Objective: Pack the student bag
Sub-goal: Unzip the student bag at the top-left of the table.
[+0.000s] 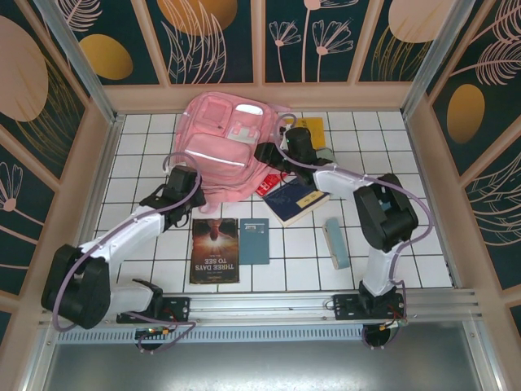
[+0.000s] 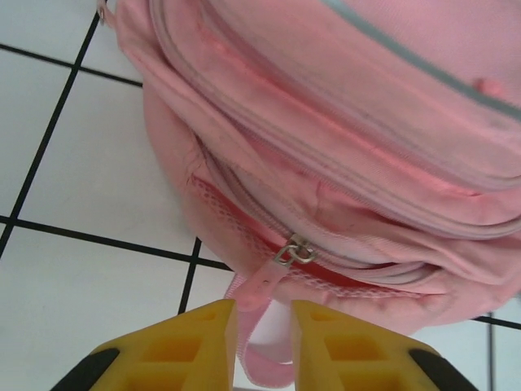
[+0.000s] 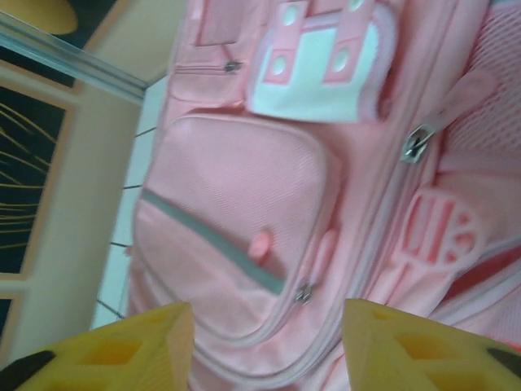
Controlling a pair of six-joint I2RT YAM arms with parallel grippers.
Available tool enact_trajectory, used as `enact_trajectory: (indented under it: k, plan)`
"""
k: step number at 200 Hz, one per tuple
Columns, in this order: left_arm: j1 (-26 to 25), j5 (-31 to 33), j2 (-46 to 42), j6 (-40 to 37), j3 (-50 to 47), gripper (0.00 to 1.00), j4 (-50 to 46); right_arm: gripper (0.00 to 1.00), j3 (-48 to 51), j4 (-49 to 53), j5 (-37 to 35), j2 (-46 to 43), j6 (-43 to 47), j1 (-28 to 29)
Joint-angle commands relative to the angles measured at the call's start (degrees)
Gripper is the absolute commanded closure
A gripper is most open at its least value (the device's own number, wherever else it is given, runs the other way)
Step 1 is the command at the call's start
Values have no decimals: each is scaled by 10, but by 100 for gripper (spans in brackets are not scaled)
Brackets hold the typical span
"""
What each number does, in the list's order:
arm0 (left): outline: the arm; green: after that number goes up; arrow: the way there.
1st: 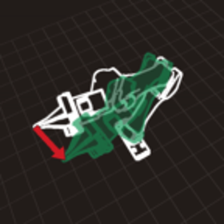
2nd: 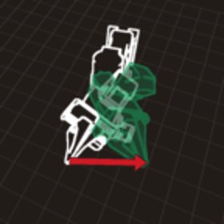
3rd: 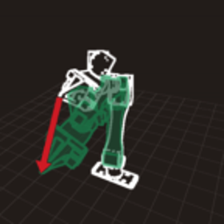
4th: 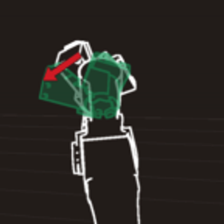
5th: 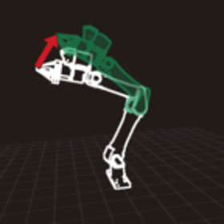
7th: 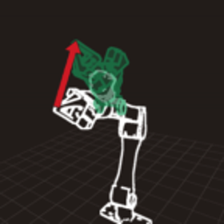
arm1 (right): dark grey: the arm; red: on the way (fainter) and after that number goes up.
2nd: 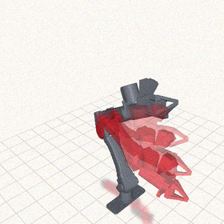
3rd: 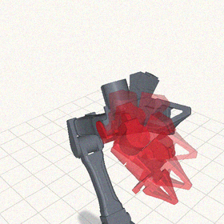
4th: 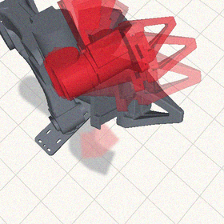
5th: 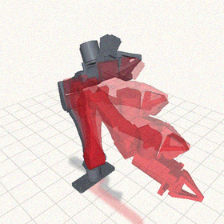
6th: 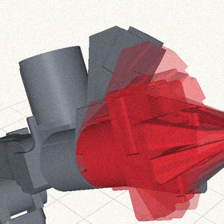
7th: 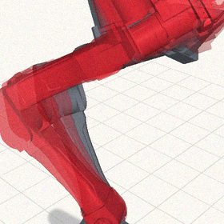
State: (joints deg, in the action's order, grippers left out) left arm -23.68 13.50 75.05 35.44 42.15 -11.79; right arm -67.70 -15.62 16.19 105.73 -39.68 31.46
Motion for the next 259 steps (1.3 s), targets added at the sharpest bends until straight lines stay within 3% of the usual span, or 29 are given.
enact_trajectory:
  k: [1,35,65,137,196,225,248,259]
  plan:
    - [0,21,28,-7,-11,67,37,40,33,-37,-39,-38,-21,34]
    - [0,28,27,4,-27,65,59,43,69,-90,-17,-33,-79,74]
    - [0,24,22,1,-29,64,60,44,71,-90,-44,-8,-122,100]
    - [0,24,10,2,-40,62,65,49,83,-84,-79,43,-191,112]
    - [0,23,14,2,-43,62,68,50,49,-103,-65,97,-211,112]
    - [0,21,18,2,-43,62,70,61,5,-99,-59,118,-192,112]
    - [0,19,21,1,-42,62,72,63,-26,-76,-78,127,-170,111]
    - [0,19,24,0,-41,62,73,74,-35,-70,-70,136,-168,104]
